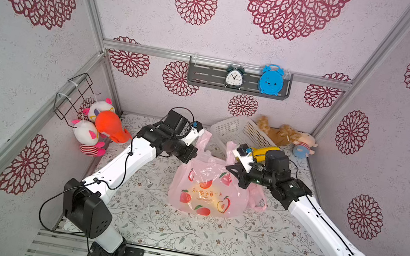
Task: Place the banana into a plastic bag & tie a knot
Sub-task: Cross the plastic bag at the center of the board.
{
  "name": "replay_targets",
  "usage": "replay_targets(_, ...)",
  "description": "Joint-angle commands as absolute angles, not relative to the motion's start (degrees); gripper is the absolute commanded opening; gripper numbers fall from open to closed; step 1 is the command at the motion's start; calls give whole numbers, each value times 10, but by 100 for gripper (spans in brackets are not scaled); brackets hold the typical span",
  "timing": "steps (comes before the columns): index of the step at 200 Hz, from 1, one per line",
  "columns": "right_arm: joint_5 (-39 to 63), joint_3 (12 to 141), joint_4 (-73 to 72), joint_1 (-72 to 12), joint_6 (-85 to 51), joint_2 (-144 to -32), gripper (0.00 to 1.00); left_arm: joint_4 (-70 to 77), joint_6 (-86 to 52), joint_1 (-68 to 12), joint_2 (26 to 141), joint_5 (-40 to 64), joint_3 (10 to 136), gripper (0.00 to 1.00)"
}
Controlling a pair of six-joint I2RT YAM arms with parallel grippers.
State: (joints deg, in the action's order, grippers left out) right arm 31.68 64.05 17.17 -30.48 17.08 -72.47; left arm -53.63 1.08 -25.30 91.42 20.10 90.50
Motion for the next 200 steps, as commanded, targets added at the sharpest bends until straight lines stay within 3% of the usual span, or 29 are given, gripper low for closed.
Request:
replay_targets(1,367,672,213,-330,268,-745,0,-600,70,-260,930,232,931,0)
replay_targets(24,385,706,256,-344,306,-774,0,-618,90,-271,945,272,947,0)
replay_targets(91,412,763,337,-347,351,-845,0,-491,115,-277,877,378,846,1)
replay_targets(126,416,764,334,-347,349,-857,0,-469,119,-270,859,393,818,14)
replay_targets(178,415,776,329,-346,338,-876,0,-444,115,-265,854,416,799,49)
replay_targets(200,419,780,328,-347,334,-879,0,-435,113,-262,854,419,794,56)
